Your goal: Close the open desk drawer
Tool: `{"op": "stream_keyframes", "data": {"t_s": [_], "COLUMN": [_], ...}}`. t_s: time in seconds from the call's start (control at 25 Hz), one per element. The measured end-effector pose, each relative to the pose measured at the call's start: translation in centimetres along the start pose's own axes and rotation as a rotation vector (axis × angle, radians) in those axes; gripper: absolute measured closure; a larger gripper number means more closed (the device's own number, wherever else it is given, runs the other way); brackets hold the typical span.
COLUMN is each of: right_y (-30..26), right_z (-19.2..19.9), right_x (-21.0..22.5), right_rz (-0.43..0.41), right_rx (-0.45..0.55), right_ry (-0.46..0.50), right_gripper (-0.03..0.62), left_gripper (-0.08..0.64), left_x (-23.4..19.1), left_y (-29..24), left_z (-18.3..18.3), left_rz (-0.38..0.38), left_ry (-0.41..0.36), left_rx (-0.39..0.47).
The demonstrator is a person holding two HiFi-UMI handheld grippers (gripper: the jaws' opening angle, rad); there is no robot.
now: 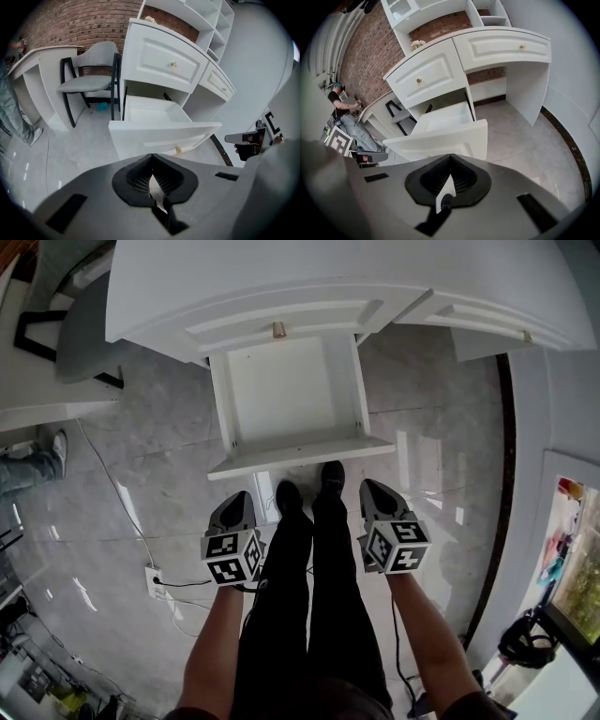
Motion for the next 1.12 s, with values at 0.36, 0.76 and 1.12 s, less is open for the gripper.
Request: {"op": "stream_keyframes", "data": {"t_s": [0.36,0.76,1.12], "right_y": [-3.8,-5.4,-7.1], "right_z": [0.7,-0.7,-2.9], "right_x": [-0.4,-0.5,-0.9], "right_rz": [0.005,-0.003,0.003], "right_rx": [0.001,0.013,0.026], "right_ry": [-0.026,0.035,0.078], "right_gripper": [0.588,0.588,0.588], "left_gripper": [0.551,0.551,0.551], "left_x": [-1.4,-2.0,-2.5], "left_y": [-2.6,-4.1,-4.9], "left_z": [0.9,-0.8,-2.7], "left_rz": [0.006,0.015,0.001], "left_ry": [-0.026,0.001,0.003], "left_rx": [0.022,0.063,0.078]}}
Point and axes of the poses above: the fingertips, and each gripper's own axes: y backward along the fingers, x to its right, z out of its underside, the point moved 10 cm from there along y, backward along the fingers, and after that the axes turned 13 degrees about z, right-handed, at the moved point
